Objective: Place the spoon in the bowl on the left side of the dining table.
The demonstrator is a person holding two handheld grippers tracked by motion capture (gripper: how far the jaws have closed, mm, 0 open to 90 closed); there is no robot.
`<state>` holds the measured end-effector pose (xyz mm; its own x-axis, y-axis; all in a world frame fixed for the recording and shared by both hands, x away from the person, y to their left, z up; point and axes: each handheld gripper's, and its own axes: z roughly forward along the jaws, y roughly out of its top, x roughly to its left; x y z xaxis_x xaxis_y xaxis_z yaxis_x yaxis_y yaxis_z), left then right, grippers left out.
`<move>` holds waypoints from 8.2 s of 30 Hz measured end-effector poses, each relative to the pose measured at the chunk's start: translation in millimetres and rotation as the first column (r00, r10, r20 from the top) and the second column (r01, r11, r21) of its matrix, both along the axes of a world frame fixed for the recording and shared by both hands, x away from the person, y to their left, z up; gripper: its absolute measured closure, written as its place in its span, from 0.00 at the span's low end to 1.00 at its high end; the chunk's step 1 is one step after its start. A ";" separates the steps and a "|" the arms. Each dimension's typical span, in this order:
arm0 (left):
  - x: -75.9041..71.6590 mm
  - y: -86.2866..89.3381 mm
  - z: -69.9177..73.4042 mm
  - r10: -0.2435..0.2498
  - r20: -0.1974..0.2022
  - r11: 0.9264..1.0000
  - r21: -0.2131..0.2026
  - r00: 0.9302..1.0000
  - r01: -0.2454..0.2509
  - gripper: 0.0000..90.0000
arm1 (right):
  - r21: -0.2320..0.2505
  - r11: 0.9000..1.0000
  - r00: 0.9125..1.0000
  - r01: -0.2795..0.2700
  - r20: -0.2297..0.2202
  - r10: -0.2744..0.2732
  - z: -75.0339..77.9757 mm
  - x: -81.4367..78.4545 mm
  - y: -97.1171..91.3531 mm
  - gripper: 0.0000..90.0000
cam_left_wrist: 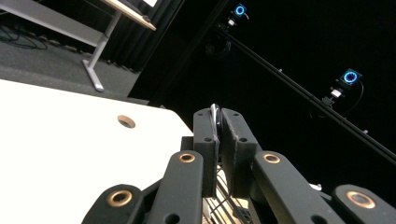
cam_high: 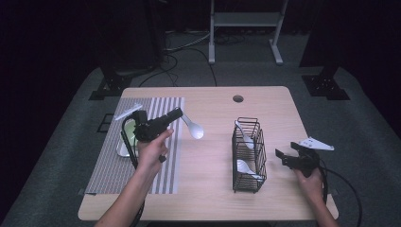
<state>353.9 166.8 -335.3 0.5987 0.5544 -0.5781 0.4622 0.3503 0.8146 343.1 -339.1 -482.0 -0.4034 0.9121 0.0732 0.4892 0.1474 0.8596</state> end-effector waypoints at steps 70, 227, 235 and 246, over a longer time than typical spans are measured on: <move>10.5 84.3 -24.1 0.199 -0.061 0.980 0.008 0.978 -0.199 0.95 | -0.011 1.000 1.000 0.003 0.000 -0.003 0.0 0.1 0.9 0.23; 16.5 199.5 -108.2 0.486 -0.234 0.874 0.137 0.842 -0.467 0.80 | -0.023 1.000 1.000 0.001 -0.008 -0.001 -0.2 0.7 2.5 0.23; 10.8 199.2 -111.3 0.477 -0.230 0.879 0.144 0.848 -0.455 0.72 | -0.029 1.000 1.000 0.002 -0.002 -0.002 -0.1 0.3 2.8 0.23; -1.7 202.5 -113.2 0.476 -0.218 0.878 0.170 0.852 -0.447 0.66 | -0.032 0.999 1.000 0.004 -0.001 -0.004 0.0 0.1 3.2 0.23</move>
<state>352.2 369.3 -448.5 0.1049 0.7994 -0.5916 0.4589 0.4888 0.7419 343.2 -335.9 -482.0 -0.3999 0.9155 0.0446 0.4909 0.1729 0.8539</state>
